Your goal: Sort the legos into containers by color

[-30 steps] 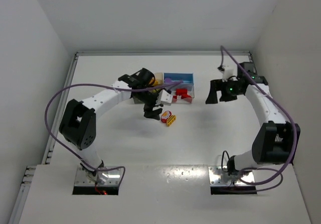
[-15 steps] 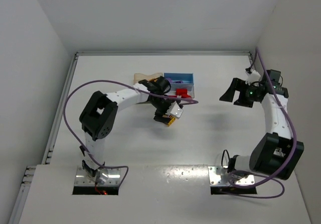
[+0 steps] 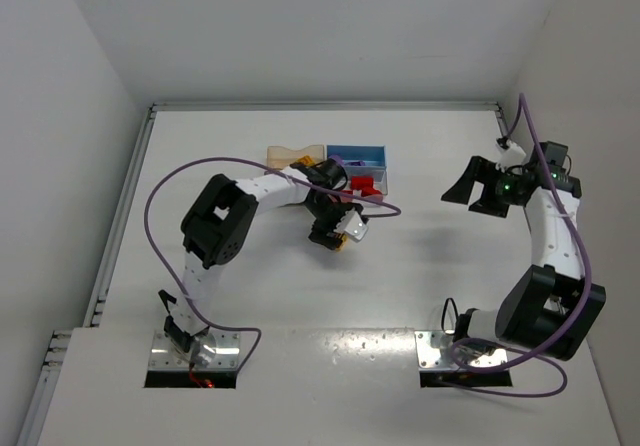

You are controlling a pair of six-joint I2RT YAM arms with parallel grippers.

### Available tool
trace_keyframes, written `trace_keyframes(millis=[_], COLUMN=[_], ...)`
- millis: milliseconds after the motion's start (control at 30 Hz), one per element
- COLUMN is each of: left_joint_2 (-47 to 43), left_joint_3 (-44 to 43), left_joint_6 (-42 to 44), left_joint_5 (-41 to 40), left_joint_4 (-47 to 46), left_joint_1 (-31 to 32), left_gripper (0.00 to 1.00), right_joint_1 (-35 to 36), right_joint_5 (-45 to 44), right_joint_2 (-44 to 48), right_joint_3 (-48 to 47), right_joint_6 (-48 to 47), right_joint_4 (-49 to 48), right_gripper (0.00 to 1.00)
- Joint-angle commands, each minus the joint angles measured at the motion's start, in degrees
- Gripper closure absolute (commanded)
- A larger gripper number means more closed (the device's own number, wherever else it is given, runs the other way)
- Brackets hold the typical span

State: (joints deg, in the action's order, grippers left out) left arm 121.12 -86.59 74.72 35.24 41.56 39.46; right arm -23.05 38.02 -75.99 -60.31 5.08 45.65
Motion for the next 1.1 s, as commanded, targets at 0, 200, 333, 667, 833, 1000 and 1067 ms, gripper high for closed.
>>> trace_keyframes(millis=[0,200,333,667,833,1000,1067], left_joint_2=[1.4,1.8,-4.2,-26.4,-32.8,-33.3,-33.3], left_joint_3=[-2.4,-2.4,0.6,15.5,19.1,17.2,17.2], left_joint_6=[2.1,-1.1,-6.9,-49.8,-58.5,-58.5,-57.1], left_joint_5=[0.4,-0.2,6.2,12.1,0.1,-3.2,-3.8], left_joint_4=[-0.3,-0.3,-0.9,-37.0,-45.1,-44.0,-43.5], left_joint_1=[0.4,0.4,0.4,-0.7,2.2,3.4,4.0], left_gripper=[0.22,0.48,0.67,0.7,0.7,0.7,0.7], right_joint_1=[-0.8,-0.8,0.5,9.8,18.4,22.3,24.1], right_joint_5=[1.6,1.6,3.0,14.6,20.0,24.2,25.5], right_joint_2=[1.5,1.5,0.9,-2.1,-5.1,-9.8,-11.5], right_joint_3=[-0.4,-0.4,-0.4,-0.4,-1.0,-6.6,-9.5], right_joint_6=[0.6,-0.4,-1.6,-1.4,3.2,8.4,8.4], right_joint_4=[0.1,0.1,0.1,0.2,-2.5,-6.4,-6.4], right_gripper=[0.04,0.04,0.04,0.07,0.07,0.07,0.07])
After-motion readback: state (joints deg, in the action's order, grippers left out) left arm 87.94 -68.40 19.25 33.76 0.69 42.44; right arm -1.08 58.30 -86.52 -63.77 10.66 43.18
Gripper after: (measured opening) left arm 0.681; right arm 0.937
